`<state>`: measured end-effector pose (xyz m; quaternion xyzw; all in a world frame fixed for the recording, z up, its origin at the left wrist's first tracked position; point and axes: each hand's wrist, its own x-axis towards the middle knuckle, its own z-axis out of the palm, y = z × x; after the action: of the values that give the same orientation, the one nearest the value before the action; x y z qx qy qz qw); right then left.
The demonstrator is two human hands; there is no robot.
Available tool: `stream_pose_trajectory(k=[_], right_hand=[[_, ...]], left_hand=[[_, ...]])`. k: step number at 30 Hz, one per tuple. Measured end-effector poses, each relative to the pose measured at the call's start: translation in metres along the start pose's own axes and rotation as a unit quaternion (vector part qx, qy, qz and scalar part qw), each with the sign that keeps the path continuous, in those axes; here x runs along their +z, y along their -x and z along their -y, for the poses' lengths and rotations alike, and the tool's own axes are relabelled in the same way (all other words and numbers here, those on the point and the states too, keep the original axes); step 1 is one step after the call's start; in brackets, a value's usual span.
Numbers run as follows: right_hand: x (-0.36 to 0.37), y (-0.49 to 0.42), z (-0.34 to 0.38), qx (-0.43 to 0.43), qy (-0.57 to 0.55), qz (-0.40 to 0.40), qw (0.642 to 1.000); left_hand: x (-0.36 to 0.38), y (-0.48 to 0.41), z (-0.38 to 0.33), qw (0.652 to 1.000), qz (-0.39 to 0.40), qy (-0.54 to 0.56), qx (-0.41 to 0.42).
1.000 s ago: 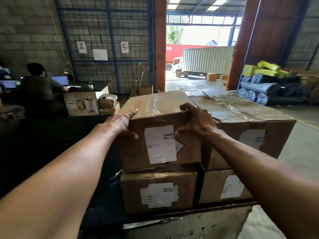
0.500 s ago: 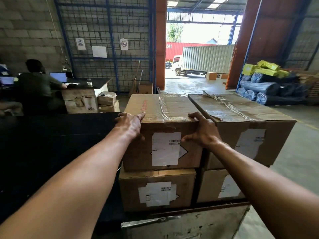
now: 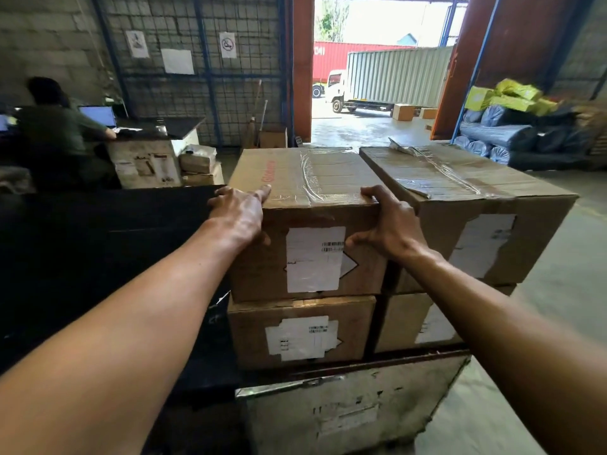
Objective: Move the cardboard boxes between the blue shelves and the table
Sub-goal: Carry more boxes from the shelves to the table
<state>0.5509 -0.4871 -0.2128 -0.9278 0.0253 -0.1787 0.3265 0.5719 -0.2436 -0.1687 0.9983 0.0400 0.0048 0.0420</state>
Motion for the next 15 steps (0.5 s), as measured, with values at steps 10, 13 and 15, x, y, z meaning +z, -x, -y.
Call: stream_pose_trajectory(k=[10,13,15], right_hand=[[-0.005,0.02,0.027,0.021,0.17,0.006,0.985],[-0.006,0.019,0.039,0.018,0.31,-0.018,0.951],[-0.005,0.017,0.039,-0.016,0.383,-0.015,0.923]], left_hand=[[0.0,0.011,-0.009,0.998,-0.036,-0.044,0.009],[0.007,0.012,-0.006,0.993,-0.077,-0.068,0.05],[0.01,0.011,-0.001,0.994,-0.07,-0.06,0.063]])
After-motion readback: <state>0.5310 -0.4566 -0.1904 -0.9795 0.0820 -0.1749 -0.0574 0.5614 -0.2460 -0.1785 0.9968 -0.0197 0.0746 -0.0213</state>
